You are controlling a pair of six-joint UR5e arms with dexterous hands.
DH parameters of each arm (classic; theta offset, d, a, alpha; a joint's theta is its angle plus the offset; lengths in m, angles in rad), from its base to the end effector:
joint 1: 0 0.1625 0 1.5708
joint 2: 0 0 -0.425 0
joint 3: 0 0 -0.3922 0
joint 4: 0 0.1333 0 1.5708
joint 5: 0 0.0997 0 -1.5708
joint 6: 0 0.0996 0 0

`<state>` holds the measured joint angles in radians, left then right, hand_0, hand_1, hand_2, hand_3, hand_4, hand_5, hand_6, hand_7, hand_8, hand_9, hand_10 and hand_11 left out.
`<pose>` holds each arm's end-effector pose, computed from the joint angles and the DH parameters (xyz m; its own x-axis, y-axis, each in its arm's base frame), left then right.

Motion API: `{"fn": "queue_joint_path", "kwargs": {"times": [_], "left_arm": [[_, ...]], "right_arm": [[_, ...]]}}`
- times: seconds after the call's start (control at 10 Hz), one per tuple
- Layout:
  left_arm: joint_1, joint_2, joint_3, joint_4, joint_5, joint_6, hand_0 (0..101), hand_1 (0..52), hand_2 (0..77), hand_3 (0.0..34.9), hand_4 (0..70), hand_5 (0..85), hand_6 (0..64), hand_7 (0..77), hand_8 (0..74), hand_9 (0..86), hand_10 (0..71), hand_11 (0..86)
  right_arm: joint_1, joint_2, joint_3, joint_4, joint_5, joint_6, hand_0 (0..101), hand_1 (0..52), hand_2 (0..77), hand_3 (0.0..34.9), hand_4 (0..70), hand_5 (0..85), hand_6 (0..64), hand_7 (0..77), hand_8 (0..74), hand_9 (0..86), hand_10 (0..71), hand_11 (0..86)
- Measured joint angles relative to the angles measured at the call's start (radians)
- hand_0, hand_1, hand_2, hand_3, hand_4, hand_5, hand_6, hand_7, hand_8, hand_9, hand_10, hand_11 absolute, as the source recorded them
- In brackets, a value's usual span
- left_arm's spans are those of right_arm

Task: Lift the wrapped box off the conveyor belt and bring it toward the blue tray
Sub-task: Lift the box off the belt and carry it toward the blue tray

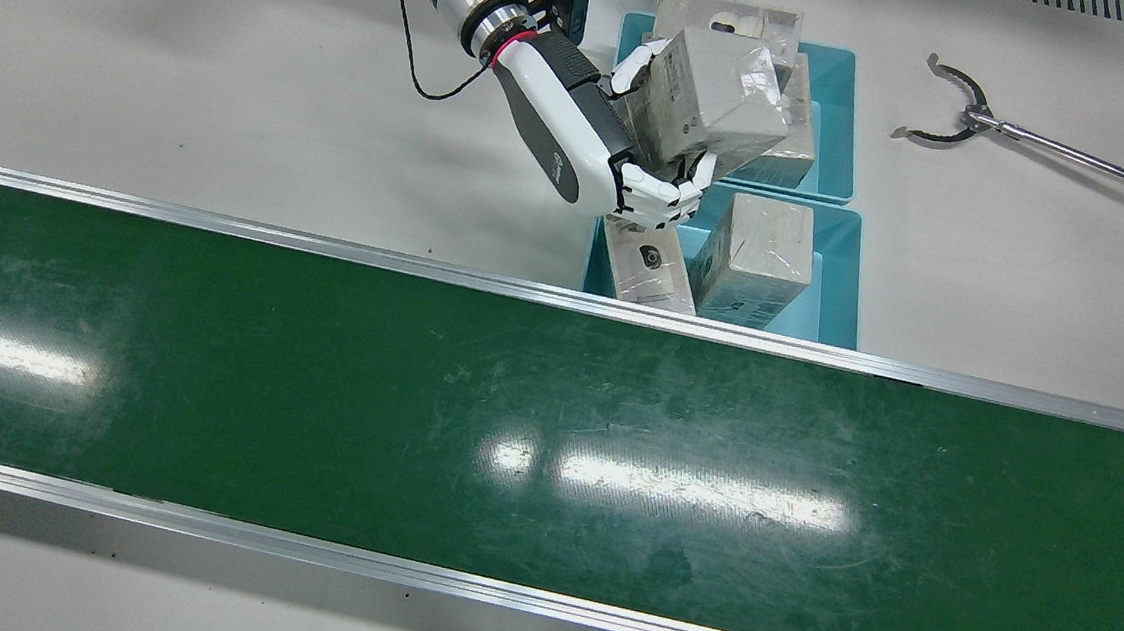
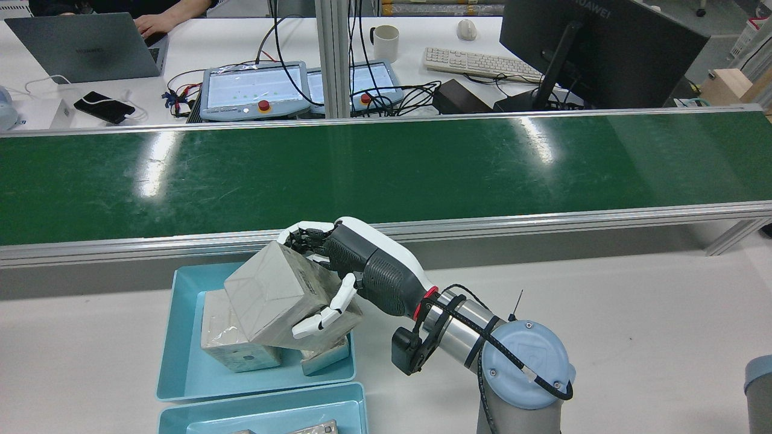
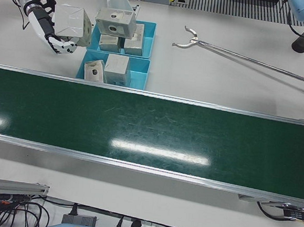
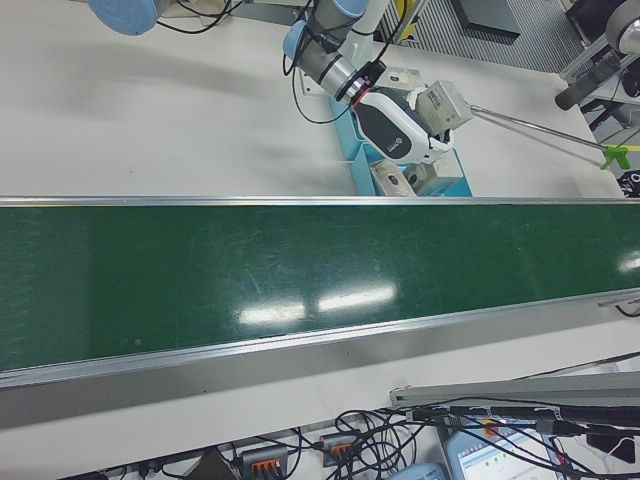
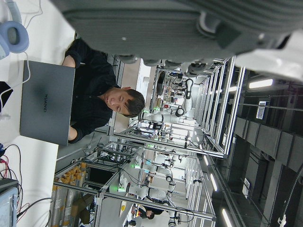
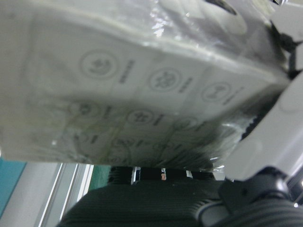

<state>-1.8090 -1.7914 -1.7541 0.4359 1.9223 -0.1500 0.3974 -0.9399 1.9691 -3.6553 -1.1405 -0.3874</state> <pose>-0.2246 -0.5052 0.5257 -0.9813 -0.1070 0.1603 -0.1559 -0.0476 -0.9866 -0.4679 -0.3860 0.2117 -0.8072 0.5738 0.1383 0.1616 0.4402 -0.8833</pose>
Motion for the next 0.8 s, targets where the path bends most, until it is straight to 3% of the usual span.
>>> {"fn": "queue_joint_path", "kwargs": {"times": [0.1, 0.2, 0.3, 0.4, 0.5, 0.6, 0.7, 0.8], "left_arm": [[0.0, 0.0, 0.0, 0.0, 0.0, 0.0, 0, 0.0, 1.1, 0.0, 0.0, 1.1, 0.0, 0.5, 0.5, 0.0, 0.5, 0.0], [0.0, 0.0, 0.0, 0.0, 0.0, 0.0, 0, 0.0, 1.1, 0.0, 0.0, 1.1, 0.0, 0.5, 0.5, 0.0, 0.5, 0.0], [0.0, 0.0, 0.0, 0.0, 0.0, 0.0, 0, 0.0, 1.1, 0.0, 0.0, 0.5, 0.0, 0.5, 0.5, 0.5, 0.5, 0.0], [0.0, 0.0, 0.0, 0.0, 0.0, 0.0, 0, 0.0, 1.1, 0.0, 0.0, 0.5, 0.0, 0.5, 0.5, 0.5, 0.5, 0.0], [0.0, 0.0, 0.0, 0.0, 0.0, 0.0, 0, 0.0, 1.1, 0.0, 0.0, 1.1, 0.0, 0.5, 0.5, 0.0, 0.5, 0.0], [0.0, 0.0, 0.0, 0.0, 0.0, 0.0, 0, 0.0, 1.1, 0.0, 0.0, 1.1, 0.0, 0.5, 0.5, 0.0, 0.5, 0.0], [0.0, 0.0, 0.0, 0.0, 0.0, 0.0, 0, 0.0, 1.1, 0.0, 0.0, 1.1, 0.0, 0.5, 0.5, 0.0, 0.5, 0.0], [0.0, 0.0, 0.0, 0.0, 0.0, 0.0, 0, 0.0, 1.1, 0.0, 0.0, 0.5, 0.0, 0.5, 0.5, 0.0, 0.5, 0.0]], "right_arm": [[-0.001, -0.002, 0.0, -0.001, -0.007, 0.0, 55, 1.6, 37.6, 8.0, 14.7, 36.0, 17.5, 47.5, 13.1, 36.5, 19.6, 33.8], [-0.002, -0.003, -0.001, -0.002, -0.014, 0.0, 53, 1.6, 37.6, 11.3, 7.6, 24.0, 10.4, 43.1, 0.0, 27.3, 7.1, 24.5], [0.001, -0.003, 0.0, -0.003, -0.024, 0.003, 53, 1.6, 37.6, 11.3, 7.6, 24.0, 10.4, 43.1, 0.0, 27.3, 7.1, 24.5], [0.011, -0.003, 0.004, -0.004, -0.039, 0.005, 50, 1.6, 37.6, 16.7, 11.5, 12.0, 1.1, 34.4, 0.0, 11.4, 0.0, 10.9], [0.032, -0.003, 0.013, -0.01, -0.058, 0.007, 50, 25.6, 4.4, 20.0, 10.4, 7.1, 2.7, 11.4, 0.0, 1.6, 0.0, 1.6], [0.067, -0.004, 0.04, -0.032, -0.081, 0.009, 50, 25.6, 4.4, 26.8, 9.3, 9.3, 2.7, 18.5, 0.0, 1.6, 0.0, 1.6], [0.107, -0.006, 0.081, -0.063, -0.097, 0.019, 50, 10.9, 3.8, 26.8, 9.3, 9.3, 2.7, 18.5, 0.0, 1.6, 0.0, 1.6], [0.156, -0.015, 0.128, -0.089, -0.107, 0.041, 50, 18.0, 2.2, 29.6, 9.3, 11.5, 2.7, 20.7, 0.0, 1.6, 0.0, 1.6]]}}
